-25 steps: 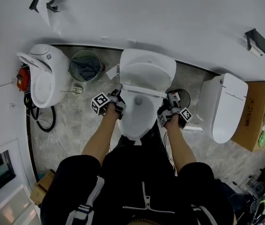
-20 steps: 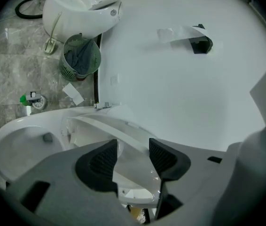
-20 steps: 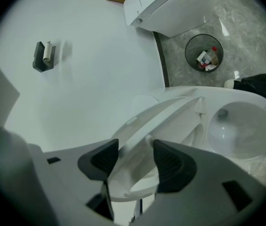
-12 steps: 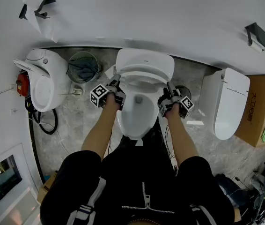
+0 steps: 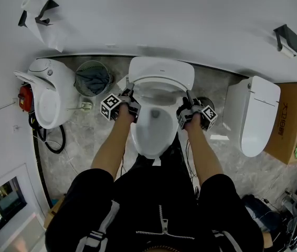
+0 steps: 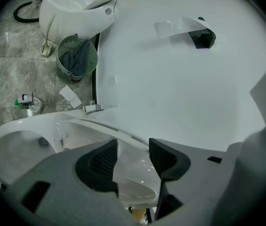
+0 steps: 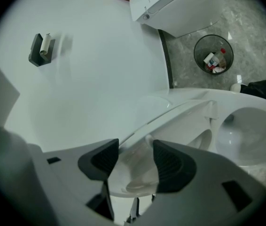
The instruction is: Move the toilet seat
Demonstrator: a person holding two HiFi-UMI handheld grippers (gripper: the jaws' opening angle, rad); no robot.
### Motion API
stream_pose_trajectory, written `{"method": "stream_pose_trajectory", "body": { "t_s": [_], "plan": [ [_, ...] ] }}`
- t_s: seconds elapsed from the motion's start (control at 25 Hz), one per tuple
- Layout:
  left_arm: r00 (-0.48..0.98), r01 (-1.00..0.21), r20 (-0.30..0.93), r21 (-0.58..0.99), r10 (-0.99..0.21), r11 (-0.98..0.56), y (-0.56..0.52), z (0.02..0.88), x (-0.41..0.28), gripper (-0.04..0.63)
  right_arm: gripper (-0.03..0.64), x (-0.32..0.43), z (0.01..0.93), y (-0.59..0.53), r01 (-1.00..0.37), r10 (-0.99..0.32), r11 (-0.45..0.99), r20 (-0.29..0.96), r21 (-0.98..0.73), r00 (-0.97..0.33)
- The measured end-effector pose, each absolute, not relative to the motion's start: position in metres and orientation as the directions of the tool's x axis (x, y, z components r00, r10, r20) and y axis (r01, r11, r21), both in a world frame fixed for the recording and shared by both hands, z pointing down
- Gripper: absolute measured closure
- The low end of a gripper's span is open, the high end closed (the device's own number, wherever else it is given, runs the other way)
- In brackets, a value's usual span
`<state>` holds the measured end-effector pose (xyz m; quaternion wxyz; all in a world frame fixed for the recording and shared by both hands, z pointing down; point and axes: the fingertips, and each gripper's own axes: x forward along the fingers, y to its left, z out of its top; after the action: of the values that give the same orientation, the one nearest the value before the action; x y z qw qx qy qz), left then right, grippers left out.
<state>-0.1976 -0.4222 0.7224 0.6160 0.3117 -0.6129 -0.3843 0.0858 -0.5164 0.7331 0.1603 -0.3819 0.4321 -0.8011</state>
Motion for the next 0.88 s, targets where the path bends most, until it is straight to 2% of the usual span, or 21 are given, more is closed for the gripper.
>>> {"method": "stream_pose_trajectory", "body": {
  "t_s": [0.16, 0.24, 0.28, 0.36, 0.44, 0.52, 0.64, 0.8, 0.88],
  "plan": [
    [-0.048, 0.093, 0.495, 0.867, -0.867, 0.49, -0.423, 0.722, -0.199, 0.376, 0.379, 0.086, 0.735, -0.518, -0.062, -0.589, -0.568, 0.458, -0.821, -0.667],
    [-0.051, 0.056, 0.475, 0.88, -0.878, 0.472, -0.422, 0.718, -0.198, 0.377, 0.376, 0.086, 0.733, -0.517, -0.067, -0.585, -0.555, 0.447, -0.829, -0.677],
    [-0.046, 0.015, 0.471, 0.882, -0.881, 0.471, -0.421, 0.716, -0.198, 0.402, 0.376, 0.087, 0.732, -0.516, -0.076, -0.581, -0.54, 0.437, -0.838, -0.687],
    [-0.012, -0.119, 0.485, 0.867, -0.874, 0.483, -0.415, 0.711, -0.193, 0.403, 0.374, 0.087, 0.727, -0.512, -0.13, -0.557, -0.477, 0.413, -0.869, -0.72],
    [0.028, -0.275, 0.501, 0.836, -0.865, 0.475, -0.406, 0.702, -0.186, 0.402, 0.377, 0.087, 0.716, -0.505, -0.219, -0.517, -0.359, 0.389, -0.907, -0.762],
    [0.055, -0.415, 0.495, 0.801, -0.867, 0.431, -0.394, 0.685, -0.18, 0.447, 0.383, 0.085, 0.702, -0.493, -0.309, -0.482, -0.235, 0.386, -0.922, -0.786],
    [0.082, -0.577, 0.475, 0.739, -0.876, 0.347, -0.376, 0.658, -0.172, 0.519, 0.451, 0.08, 0.679, -0.47, -0.411, -0.446, -0.07, 0.397, -0.909, -0.802],
    [0.121, -0.728, 0.458, 0.644, -0.881, 0.235, -0.341, 0.626, -0.156, 0.582, 0.527, 0.072, 0.64, -0.43, -0.467, -0.439, 0.114, 0.377, -0.877, -0.815],
    [0.122, -0.792, 0.448, 0.582, -0.885, 0.186, -0.32, 0.609, -0.15, 0.595, 0.591, 0.068, 0.621, -0.407, -0.505, -0.435, 0.211, 0.382, -0.837, -0.815]
  ]
}}
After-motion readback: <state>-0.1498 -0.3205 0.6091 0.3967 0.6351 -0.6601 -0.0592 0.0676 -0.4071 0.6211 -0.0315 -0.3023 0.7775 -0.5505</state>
